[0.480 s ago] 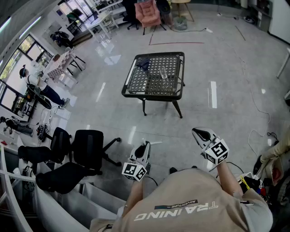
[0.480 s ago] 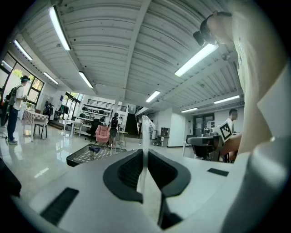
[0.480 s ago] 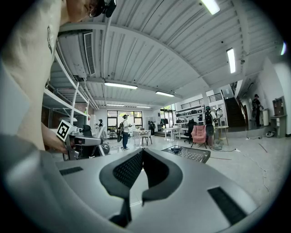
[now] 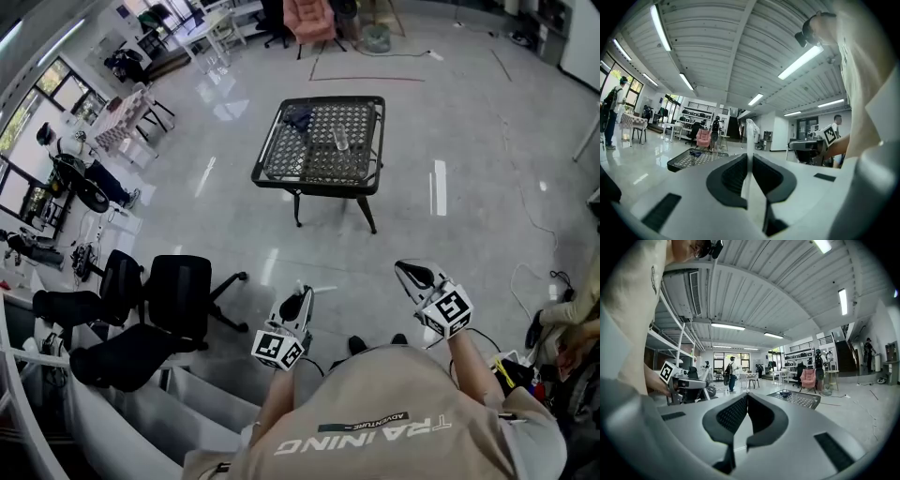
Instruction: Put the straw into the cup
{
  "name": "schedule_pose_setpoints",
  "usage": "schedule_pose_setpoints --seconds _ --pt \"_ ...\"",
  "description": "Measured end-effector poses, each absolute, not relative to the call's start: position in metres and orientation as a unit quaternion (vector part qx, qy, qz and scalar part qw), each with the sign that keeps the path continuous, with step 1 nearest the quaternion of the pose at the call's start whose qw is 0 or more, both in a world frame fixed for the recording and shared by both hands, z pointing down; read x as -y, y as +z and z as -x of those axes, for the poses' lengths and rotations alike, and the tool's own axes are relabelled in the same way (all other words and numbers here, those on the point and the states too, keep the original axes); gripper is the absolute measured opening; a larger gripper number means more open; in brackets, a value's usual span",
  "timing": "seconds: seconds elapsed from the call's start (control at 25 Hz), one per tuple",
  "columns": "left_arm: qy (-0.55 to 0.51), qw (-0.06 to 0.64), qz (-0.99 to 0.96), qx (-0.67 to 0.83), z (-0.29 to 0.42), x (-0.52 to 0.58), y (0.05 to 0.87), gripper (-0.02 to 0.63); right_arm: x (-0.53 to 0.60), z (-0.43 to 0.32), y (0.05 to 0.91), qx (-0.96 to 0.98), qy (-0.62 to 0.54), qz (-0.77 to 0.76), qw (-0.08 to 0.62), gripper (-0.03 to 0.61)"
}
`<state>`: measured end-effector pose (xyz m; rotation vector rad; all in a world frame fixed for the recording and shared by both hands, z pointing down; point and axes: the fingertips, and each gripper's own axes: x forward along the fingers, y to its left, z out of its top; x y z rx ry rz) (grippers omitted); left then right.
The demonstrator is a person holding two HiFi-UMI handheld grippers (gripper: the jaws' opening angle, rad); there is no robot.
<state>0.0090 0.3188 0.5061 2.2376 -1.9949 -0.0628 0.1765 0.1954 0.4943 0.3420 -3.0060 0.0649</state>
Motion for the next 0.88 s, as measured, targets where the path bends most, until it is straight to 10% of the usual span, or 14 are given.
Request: schedule_pose_setpoints --seconds 0.88 --pt "-0.037 0.118 -0.737 0.664 0.068 -0.327 0.55 0.046 -0.212 -0.106 0.518 0.988 0.026 -0.091 0.122 0.018"
